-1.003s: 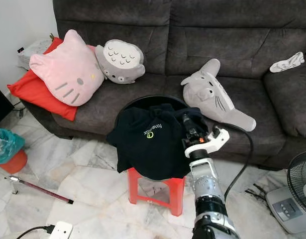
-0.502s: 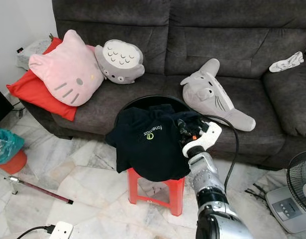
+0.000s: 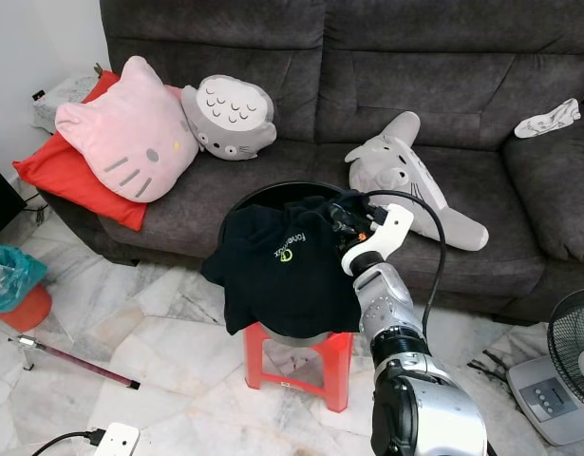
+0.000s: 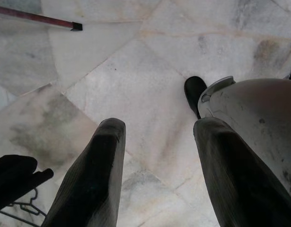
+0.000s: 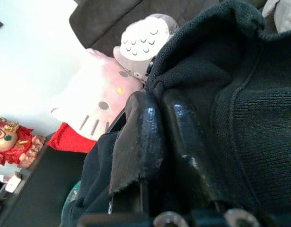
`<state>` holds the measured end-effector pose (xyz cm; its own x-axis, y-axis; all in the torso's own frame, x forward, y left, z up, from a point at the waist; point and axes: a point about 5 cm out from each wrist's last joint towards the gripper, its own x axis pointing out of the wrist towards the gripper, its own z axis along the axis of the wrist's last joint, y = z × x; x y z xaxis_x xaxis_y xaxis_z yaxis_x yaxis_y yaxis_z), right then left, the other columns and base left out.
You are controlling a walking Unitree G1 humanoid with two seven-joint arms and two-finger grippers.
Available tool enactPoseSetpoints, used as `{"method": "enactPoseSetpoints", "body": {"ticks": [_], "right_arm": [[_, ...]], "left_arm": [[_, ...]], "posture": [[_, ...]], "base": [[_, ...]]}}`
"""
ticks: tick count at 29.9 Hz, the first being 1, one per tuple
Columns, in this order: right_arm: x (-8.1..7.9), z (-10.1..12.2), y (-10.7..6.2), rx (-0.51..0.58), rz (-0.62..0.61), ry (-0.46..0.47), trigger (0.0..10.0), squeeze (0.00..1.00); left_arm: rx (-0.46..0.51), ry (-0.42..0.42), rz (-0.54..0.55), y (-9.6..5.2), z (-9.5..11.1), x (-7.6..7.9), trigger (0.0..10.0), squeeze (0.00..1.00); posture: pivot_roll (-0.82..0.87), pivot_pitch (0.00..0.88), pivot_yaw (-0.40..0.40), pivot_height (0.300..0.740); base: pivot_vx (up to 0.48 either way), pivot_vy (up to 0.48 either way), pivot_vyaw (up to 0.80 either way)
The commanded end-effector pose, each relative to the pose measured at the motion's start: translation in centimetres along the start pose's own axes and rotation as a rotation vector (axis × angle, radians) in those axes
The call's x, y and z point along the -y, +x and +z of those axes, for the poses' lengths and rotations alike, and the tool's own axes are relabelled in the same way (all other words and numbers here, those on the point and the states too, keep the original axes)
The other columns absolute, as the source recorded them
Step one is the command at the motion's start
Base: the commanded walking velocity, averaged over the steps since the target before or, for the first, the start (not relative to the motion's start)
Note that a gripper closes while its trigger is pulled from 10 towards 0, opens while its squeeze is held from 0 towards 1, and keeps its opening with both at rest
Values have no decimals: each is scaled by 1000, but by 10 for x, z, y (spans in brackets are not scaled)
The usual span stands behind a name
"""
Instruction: Hang hanger
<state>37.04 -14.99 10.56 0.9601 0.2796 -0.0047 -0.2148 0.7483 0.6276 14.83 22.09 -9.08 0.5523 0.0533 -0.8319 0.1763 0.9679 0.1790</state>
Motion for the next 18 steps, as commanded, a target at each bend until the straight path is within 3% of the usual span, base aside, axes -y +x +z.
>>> {"method": "enactPoseSetpoints", "body": {"ticks": [1,4,14,15,16,18], "right_arm": [[-6,0,5,-29,4,-36,10000,0],[1,-14,1,-114,-64,-68,10000,0],[9,-30,-7,-210,-95,-159,10000,0],[10,-33,-8,-231,-102,-171,10000,114],[11,-33,-8,-238,-103,-181,10000,1000],[11,-34,-9,-244,-104,-194,10000,1000]], "left_arm": [[-23,25,-1,-2,-7,-3,10000,0],[-22,24,-2,-2,-7,-2,10000,0],[-25,26,-5,-2,-8,-2,10000,0],[-25,27,-6,-2,-8,-2,10000,0],[-25,27,-6,-2,-8,-2,10000,0],[-25,27,-6,-2,-8,-2,10000,0]], "posture": [[-35,34,53,740],[-31,35,50,740],[-34,38,51,740],[-35,38,51,740],[-34,38,51,740],[-34,38,51,740]], "base": [[0,0,0],[0,0,0],[0,0,0],[0,0,0],[0,0,0],[0,0,0]]}}
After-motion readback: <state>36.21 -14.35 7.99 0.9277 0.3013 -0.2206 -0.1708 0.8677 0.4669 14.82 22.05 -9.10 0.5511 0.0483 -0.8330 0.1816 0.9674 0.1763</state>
